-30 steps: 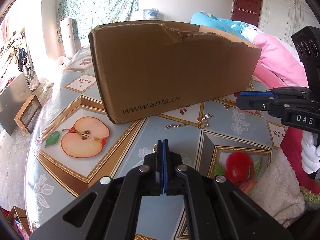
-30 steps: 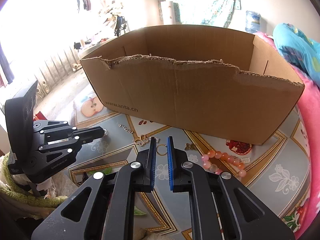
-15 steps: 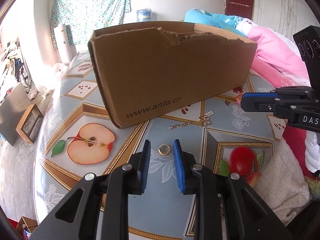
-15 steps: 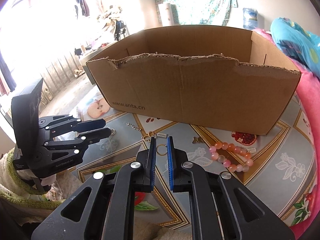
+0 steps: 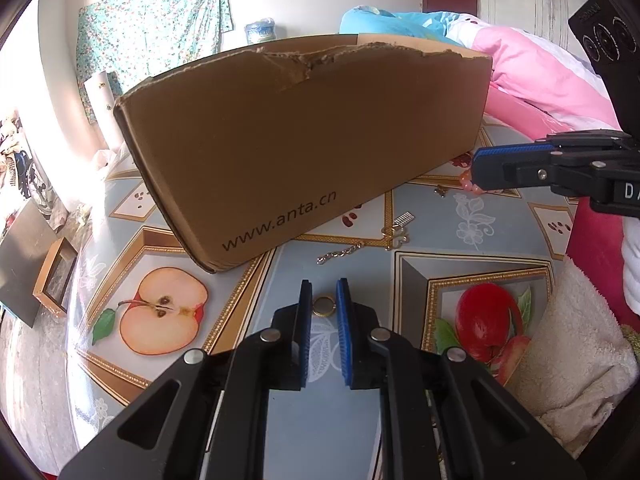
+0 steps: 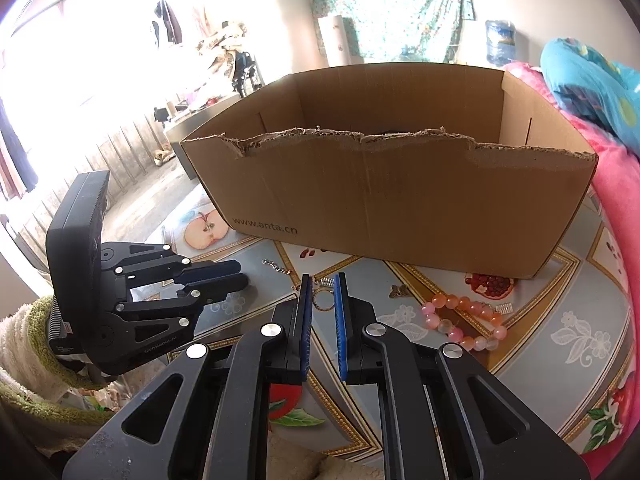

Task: Organize jewelry
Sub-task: 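Carry the gold ring over the box and open the left gripper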

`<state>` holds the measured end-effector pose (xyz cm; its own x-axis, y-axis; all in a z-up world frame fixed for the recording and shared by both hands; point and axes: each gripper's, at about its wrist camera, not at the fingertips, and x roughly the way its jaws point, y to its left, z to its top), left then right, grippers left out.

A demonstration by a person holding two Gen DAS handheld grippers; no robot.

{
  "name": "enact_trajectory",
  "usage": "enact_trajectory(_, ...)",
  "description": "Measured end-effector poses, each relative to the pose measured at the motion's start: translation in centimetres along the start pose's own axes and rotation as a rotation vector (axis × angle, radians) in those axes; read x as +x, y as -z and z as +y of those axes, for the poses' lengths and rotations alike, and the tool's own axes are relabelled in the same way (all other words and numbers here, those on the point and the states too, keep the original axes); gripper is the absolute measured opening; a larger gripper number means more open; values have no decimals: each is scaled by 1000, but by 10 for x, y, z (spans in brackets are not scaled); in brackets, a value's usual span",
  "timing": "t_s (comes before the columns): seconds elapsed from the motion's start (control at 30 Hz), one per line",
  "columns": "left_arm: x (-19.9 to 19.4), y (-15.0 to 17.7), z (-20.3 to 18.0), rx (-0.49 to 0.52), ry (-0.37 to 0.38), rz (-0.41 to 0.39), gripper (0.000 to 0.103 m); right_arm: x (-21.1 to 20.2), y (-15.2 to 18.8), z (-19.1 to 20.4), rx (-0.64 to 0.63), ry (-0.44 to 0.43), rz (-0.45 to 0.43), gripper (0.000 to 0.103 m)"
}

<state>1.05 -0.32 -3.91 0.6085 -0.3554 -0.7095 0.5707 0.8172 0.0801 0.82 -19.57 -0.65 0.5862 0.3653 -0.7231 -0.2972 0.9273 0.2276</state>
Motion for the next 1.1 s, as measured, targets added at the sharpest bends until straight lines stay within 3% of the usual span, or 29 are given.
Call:
enact_trajectory(0.17,-19,-6,4,-35,0,-38,11,-5,-10,3,-7,-3,-24,9)
enact_trajectory(0.27,-57,-20,7,-51,23,-120,11,-23,-27,7,-25,-17,-65,9)
enact_trajectory(0.37,-94,-53,10,-55,87,-200,11,-44,-57,10,-57,-52,-122,9)
enact_trajectory(0.47,-107,-98,25,-56,130,-212,11,-53,-95,4,-79,-85,-151,9)
enact_trajectory(0.6,-78,-162,58,-129,234,-79,11,-21,-147,-24,-16,-142,-14,9)
enact_trajectory(0.73,-11,-203,68,-130,222,100,11,39,-179,-55,59,-135,218,9)
enact_trajectory(0.9,81,-215,77,-202,241,374,12,96,-187,-77,74,-103,412,9)
enact_trajectory(1.1,122,-214,84,-276,269,496,12,136,-185,-94,77,-67,538,9)
